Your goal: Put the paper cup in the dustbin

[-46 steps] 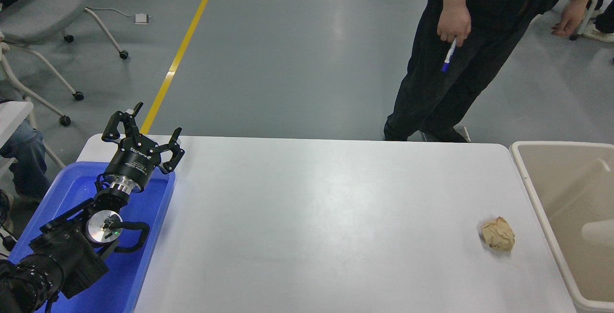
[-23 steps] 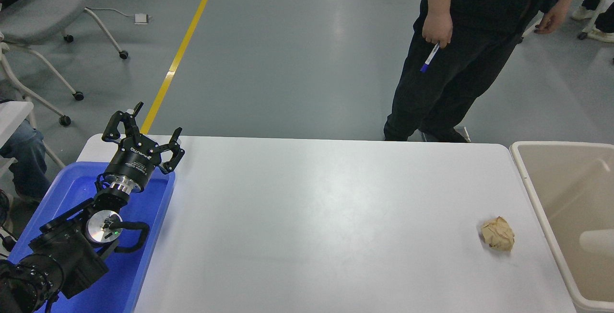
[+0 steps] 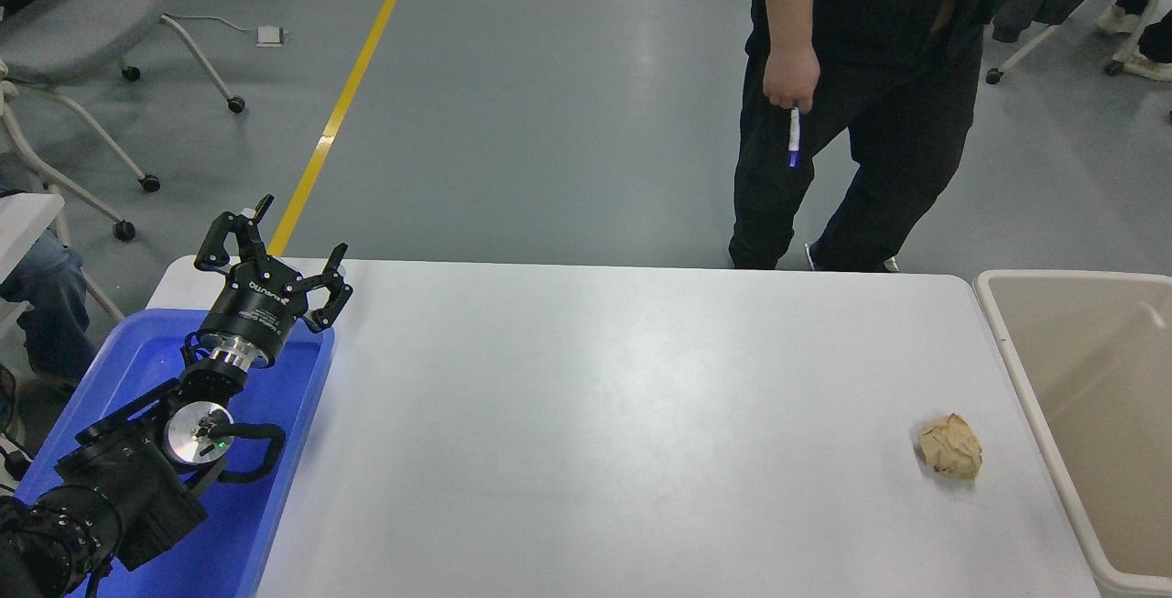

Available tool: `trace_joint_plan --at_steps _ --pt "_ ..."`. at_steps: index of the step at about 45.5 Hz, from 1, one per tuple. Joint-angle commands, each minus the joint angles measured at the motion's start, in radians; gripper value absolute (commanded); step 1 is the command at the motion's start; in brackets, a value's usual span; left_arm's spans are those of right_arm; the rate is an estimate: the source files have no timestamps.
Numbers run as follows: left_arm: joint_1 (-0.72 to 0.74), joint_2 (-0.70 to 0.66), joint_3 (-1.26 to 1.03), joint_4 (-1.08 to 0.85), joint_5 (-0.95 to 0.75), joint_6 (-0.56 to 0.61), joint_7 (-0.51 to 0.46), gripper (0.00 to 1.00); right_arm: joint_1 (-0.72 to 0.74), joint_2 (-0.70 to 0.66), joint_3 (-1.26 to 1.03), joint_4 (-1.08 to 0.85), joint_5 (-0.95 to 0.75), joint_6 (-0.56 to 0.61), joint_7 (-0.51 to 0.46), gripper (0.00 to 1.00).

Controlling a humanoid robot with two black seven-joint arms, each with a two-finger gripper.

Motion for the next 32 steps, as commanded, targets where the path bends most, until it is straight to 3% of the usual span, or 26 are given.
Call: trace_joint_plan --at_steps 1,7,25,32 --pt "0.000 0.000 0.000 0.000 0.000 0.000 0.000 1.00 0.014 -0.016 -0.004 0.001 -0.001 0.012 0.004 1.00" --pt "0.000 0.000 0.000 0.000 0.000 0.000 0.000 1.00 0.056 -0.039 0.000 0.012 0.001 0.034 0.007 1.00" --pt "0.000 0.000 0.002 0.000 0.000 0.000 0.000 1.00 0.306 -0.060 0.037 0.013 0.004 0.261 0.007 1.00" --pt "0.000 0.000 0.002 0.000 0.000 0.000 0.000 1.00 0.402 -0.043 0.037 0.038 0.016 0.276 0.002 1.00"
